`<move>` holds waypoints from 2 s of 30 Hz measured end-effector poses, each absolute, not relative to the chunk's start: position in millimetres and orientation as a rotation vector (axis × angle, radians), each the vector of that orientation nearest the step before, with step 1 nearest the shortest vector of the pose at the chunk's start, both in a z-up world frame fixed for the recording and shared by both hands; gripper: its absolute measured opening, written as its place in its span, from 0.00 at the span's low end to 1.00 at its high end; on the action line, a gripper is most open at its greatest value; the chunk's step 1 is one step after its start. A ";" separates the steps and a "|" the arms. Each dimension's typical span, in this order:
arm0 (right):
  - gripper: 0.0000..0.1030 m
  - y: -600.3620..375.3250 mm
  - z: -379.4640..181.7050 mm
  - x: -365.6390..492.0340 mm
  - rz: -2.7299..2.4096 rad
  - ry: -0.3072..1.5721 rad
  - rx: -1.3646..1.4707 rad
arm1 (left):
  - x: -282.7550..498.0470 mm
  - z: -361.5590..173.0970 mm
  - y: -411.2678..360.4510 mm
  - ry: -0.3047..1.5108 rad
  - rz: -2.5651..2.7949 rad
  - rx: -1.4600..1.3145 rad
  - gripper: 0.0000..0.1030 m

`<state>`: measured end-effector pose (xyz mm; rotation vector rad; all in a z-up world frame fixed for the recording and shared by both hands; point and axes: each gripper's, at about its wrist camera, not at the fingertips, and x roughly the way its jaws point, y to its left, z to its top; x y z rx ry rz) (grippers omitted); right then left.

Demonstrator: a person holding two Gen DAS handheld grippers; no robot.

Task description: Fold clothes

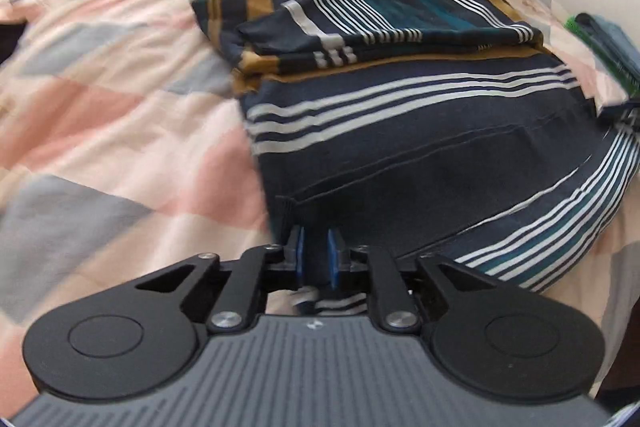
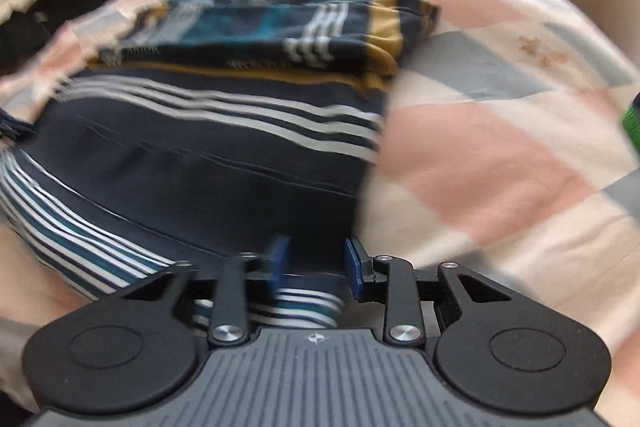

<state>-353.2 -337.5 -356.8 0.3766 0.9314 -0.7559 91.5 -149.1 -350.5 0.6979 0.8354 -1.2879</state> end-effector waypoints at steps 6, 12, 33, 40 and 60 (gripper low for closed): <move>0.45 -302.3 -316.7 -366.2 -0.755 0.953 0.174 | 46.8 -321.7 -94.7 0.505 -1.360 1.045 0.31; 0.66 -220.6 -327.0 -363.1 -0.497 1.097 -0.242 | -1.2 -363.4 -38.5 -0.004 -1.483 1.444 0.48; 0.78 -240.2 -438.9 -368.7 -0.163 1.038 -1.129 | 33.1 -427.6 -38.7 -0.855 -1.631 1.639 0.49; 0.68 -228.0 -442.4 -366.1 -0.085 1.034 -1.154 | 44.3 -427.8 -32.5 -0.818 -1.676 1.675 0.48; 0.64 -213.9 -437.3 -373.9 -0.042 1.023 -1.199 | 67.9 -454.2 -49.4 -1.163 -1.727 1.653 0.31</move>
